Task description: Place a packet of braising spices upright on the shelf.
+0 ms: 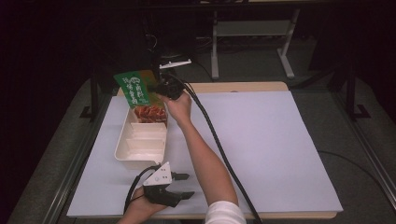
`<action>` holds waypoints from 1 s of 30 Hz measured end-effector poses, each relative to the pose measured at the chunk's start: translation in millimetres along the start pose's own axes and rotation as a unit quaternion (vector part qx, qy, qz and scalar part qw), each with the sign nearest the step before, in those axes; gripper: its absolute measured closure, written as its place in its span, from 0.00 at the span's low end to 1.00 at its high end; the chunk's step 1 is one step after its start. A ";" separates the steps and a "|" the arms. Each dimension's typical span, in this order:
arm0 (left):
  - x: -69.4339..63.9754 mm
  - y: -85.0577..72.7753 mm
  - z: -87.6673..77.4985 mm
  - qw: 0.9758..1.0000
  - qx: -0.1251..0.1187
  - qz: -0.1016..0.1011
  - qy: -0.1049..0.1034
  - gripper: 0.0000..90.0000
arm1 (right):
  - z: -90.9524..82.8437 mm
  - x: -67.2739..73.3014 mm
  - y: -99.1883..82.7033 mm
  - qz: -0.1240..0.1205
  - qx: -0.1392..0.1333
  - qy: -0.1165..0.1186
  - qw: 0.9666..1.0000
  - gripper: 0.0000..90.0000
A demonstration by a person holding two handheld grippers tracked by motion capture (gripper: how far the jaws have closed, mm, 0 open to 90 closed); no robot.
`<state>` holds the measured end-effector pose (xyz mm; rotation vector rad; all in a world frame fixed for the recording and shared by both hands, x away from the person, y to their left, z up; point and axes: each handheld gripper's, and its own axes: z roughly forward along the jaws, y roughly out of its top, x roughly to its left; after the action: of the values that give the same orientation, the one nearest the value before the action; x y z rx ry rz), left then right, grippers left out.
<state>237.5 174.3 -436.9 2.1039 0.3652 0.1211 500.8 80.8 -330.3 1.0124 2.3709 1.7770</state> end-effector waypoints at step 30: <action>-0.1 -0.1 1.5 1.000 0.006 0.005 0.007 0.40 | -31.4 6.5 -6.0 -0.053 0.041 0.007 0.998 0.69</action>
<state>237.7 173.1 -437.9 2.1173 0.3639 0.1408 481.0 56.2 -322.0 0.8666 2.4743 1.6697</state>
